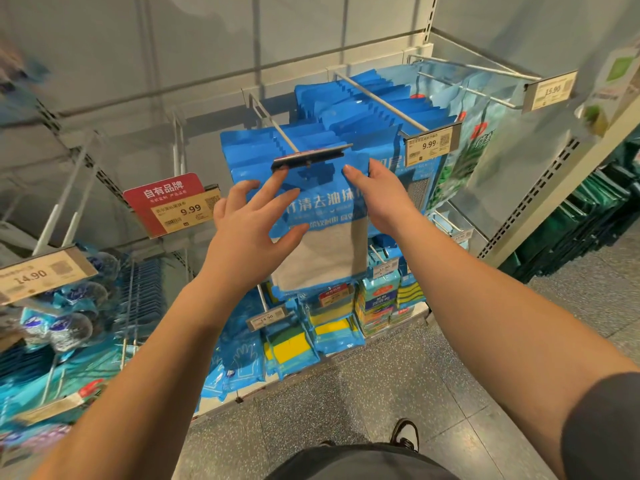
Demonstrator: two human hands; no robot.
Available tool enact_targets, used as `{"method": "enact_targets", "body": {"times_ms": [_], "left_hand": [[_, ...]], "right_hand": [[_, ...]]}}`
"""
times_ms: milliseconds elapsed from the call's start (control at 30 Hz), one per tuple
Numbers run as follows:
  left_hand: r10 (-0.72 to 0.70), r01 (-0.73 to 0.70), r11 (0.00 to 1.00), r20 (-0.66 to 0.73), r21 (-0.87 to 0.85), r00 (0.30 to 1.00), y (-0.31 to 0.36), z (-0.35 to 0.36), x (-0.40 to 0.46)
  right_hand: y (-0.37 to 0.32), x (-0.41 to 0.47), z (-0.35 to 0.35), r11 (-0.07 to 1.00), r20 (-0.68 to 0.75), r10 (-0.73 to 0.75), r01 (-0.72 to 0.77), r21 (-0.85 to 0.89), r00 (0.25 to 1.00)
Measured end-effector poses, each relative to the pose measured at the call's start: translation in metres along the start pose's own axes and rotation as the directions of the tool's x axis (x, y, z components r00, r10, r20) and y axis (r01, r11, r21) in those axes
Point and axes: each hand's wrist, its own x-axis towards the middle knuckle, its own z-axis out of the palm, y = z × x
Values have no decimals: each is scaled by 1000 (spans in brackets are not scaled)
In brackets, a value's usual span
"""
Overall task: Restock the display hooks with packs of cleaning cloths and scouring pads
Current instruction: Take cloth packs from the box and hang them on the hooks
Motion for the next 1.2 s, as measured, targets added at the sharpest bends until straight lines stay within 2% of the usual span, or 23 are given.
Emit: {"method": "enact_targets", "body": {"times_ms": [200, 467, 600, 700, 733, 800, 867, 900, 933, 1033, 1200], "left_hand": [[0, -1, 1000, -22, -3, 1000, -2, 7, -3], [-13, 13, 1000, 17, -19, 1000, 0, 14, -7], [9, -10, 999, -27, -42, 1000, -3, 16, -7], [52, -56, 998, -85, -41, 995, -13, 32, -20], [28, -32, 998, -85, -50, 996, -18, 41, -27], [-179, 172, 974, -37, -148, 983, -28, 55, -40], [-463, 463, 848, 64, -259, 884, -33, 65, -45], [-546, 555, 786, 117, -271, 830, -36, 68, -44], [-584, 606, 750, 166, -263, 795, -38, 72, -43], [-613, 662, 717, 253, -218, 748, -47, 81, -36], [-622, 665, 725, 244, -179, 744, -57, 89, -23]], "right_hand": [[-1, 4, 11, 1000, -20, 3, -3, -6, 1000], [5, 6, 9, 998, -77, -17, 12, -61, 997], [11, 10, 10, 998, -89, -8, 2, -68, 996], [16, 13, 16, 995, -156, -35, 19, -100, 987], [19, 12, 17, 989, -200, -59, 30, -145, 978], [30, 4, 19, 982, -316, -115, 59, -180, 942], [49, -8, 21, 986, -388, -143, 95, -141, 911], [62, -15, 22, 985, -389, -135, 80, -154, 911], [74, -24, 23, 981, -368, -112, 44, -189, 923], [98, -40, 29, 958, -316, -2, -89, -273, 949], [96, -10, 41, 920, -344, 88, -209, -331, 935]]}}
